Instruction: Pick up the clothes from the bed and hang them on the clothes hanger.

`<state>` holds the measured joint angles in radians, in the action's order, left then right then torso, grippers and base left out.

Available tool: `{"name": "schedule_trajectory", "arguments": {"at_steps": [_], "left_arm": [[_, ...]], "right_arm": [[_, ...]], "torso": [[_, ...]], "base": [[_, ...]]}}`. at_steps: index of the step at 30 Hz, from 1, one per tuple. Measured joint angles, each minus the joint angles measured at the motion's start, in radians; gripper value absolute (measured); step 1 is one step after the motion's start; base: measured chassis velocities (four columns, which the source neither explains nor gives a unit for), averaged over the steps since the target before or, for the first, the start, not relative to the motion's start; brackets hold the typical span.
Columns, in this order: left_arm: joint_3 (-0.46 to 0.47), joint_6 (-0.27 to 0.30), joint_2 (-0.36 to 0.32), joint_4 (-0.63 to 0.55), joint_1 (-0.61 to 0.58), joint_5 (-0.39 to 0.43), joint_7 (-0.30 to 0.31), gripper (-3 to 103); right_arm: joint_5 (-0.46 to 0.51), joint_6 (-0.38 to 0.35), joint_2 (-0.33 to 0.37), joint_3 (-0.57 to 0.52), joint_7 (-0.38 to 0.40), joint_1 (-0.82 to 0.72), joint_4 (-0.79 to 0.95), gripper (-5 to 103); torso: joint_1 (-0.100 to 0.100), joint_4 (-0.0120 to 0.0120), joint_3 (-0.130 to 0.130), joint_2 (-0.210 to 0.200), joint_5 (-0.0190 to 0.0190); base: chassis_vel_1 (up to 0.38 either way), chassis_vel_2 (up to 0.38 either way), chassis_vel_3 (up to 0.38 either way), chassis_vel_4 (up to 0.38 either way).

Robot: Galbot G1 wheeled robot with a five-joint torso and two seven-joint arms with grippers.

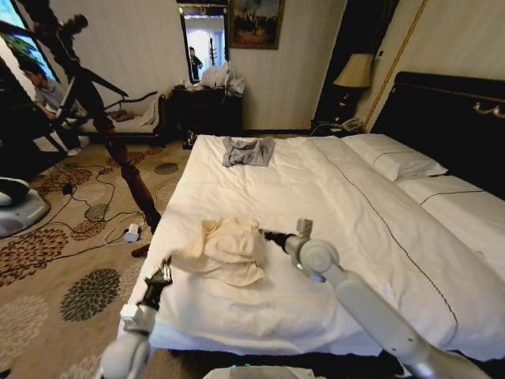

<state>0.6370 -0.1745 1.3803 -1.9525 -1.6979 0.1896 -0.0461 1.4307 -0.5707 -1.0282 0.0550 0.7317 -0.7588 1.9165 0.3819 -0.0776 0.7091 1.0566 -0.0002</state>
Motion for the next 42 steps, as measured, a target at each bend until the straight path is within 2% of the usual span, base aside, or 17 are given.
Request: {"name": "schedule_trajectory", "arguments": {"at_steps": [1, 3, 6, 8, 9, 11, 14, 17, 24, 28, 30, 33, 34, 36, 37, 40, 42], "left_arm": [[0.0, 0.001, 0.006, 0.0, -0.004, -0.007, 0.001, 1], [0.0, 0.006, 0.019, 0.0, -0.015, -0.03, 0.005, 1], [0.007, 0.009, 0.028, 0.0, -0.024, -0.048, 0.01, 1], [0.012, 0.009, 0.032, 0.004, -0.032, -0.057, 0.011, 1], [0.012, 0.009, 0.032, 0.004, -0.032, -0.057, 0.011, 1], [0.013, 0.007, 0.036, 0.01, -0.038, -0.067, 0.012, 1], [0.011, 0.004, 0.046, 0.011, -0.039, -0.076, 0.012, 1], [0.0, 0.003, 0.061, 0.009, -0.038, -0.087, 0.012, 1], [-0.002, -0.001, 0.068, 0.01, -0.034, -0.092, 0.012, 1], [0.003, -0.003, 0.064, 0.01, -0.028, -0.087, 0.013, 1], [0.003, -0.004, 0.063, 0.01, -0.025, -0.085, 0.013, 1], [0.002, -0.005, 0.063, 0.009, -0.019, -0.08, 0.015, 1], [0.002, -0.005, 0.063, 0.009, -0.019, -0.08, 0.015, 1], [-0.001, -0.005, 0.063, 0.005, -0.014, -0.076, 0.015, 1], [-0.001, -0.005, 0.063, 0.005, -0.014, -0.076, 0.015, 1], [-0.003, -0.005, 0.063, 0.0, -0.009, -0.072, 0.015, 1], [-0.003, -0.005, 0.062, -0.003, -0.008, -0.068, 0.015, 1]], "right_arm": [[-0.004, 0.0, -0.01, 0.005, -0.001, 0.008, -0.012, 38], [-0.009, 0.0, -0.03, 0.014, -0.012, 0.029, -0.036, 50], [-0.011, 0.001, -0.043, 0.022, -0.029, 0.052, -0.055, 55], [-0.011, 0.003, -0.051, 0.029, -0.044, 0.076, -0.074, 66], [-0.011, 0.003, -0.051, 0.029, -0.044, 0.076, -0.074, 66], [-0.003, 0.005, -0.066, 0.036, -0.048, 0.104, -0.107, 77], [0.024, 0.004, -0.097, 0.044, -0.023, 0.141, -0.159, 82], [0.063, -0.006, -0.15, 0.058, 0.01, 0.194, -0.254, 97], [0.094, -0.049, -0.192, 0.064, 0.025, 0.231, -0.325, 103], [0.081, -0.052, -0.184, 0.075, -0.01, 0.233, -0.335, 85], [0.072, -0.052, -0.179, 0.077, -0.02, 0.232, -0.335, 85], [0.044, -0.04, -0.166, 0.084, -0.04, 0.228, -0.333, 68], [0.044, -0.04, -0.166, 0.084, -0.04, 0.228, -0.333, 68], [0.027, -0.027, -0.159, 0.085, -0.044, 0.225, -0.333, 57], [0.027, -0.027, -0.159, 0.085, -0.044, 0.225, -0.333, 57], [0.019, -0.019, -0.151, 0.086, -0.042, 0.222, -0.333, 41], [0.019, -0.019, -0.149, 0.085, -0.041, 0.22, -0.331, 41]], "torso": [[0.0, 0.0, 0.0, 0.0, 0.0002], [0.0, 0.0001, 0.0, 0.0, 0.0002], [0.0, 0.0, 0.0, 0.0, 0.0001], [0.0, -0.0002, 0.0, 0.0, 0.0001], [0.0, -0.0002, 0.0, 0.0, 0.0001], [0.0, -0.0002, 0.0, 0.0, 0.0001], [0.0, -0.0001, 0.0, 0.0, 0.0002], [0.0, 0.0, 0.0, 0.0, 0.0002], [0.0, 0.0, 0.0, 0.0, 0.0001], [0.0, -0.0001, 0.0, 0.0, 0.0002], [0.0, -0.0002, 0.0, 0.0, 0.0001], [0.0, -0.0002, 0.0, 0.0, 0.0002], [0.0, -0.0002, 0.0, 0.0, 0.0002], [0.0, -0.0002, 0.0, 0.0, 0.0002], [0.0, -0.0002, 0.0, 0.0, 0.0002], [0.0, -0.0001, 0.0, 0.0, 0.0002], [0.0, -0.0001, 0.0, 0.0, 0.0002]], "base": [[0.0, 0.0, 0.0, 0.0], [0.0, 0.0, 0.0, 0.0], [0.0, 0.0, 0.0, 0.0], [0.0, 0.0, 0.0, 0.0], [0.0, 0.0, 0.0, 0.0], [0.0, 0.0, 0.0, 0.0], [0.0, 0.0, 0.0, 0.0], [0.0, 0.0, 0.0, 0.0], [0.0, 0.0, 0.0, 0.0], [0.0, 0.0, 0.0, 0.0], [0.0, 0.0, 0.0, 0.0], [0.0, 0.0, 0.0, 0.0], [0.0, 0.0, 0.0, 0.0], [0.0, 0.0, 0.0, 0.0], [0.0, 0.0, 0.0, 0.0], [0.0, 0.0, 0.0, 0.0], [0.0, 0.0, 0.0, 0.0]]}}
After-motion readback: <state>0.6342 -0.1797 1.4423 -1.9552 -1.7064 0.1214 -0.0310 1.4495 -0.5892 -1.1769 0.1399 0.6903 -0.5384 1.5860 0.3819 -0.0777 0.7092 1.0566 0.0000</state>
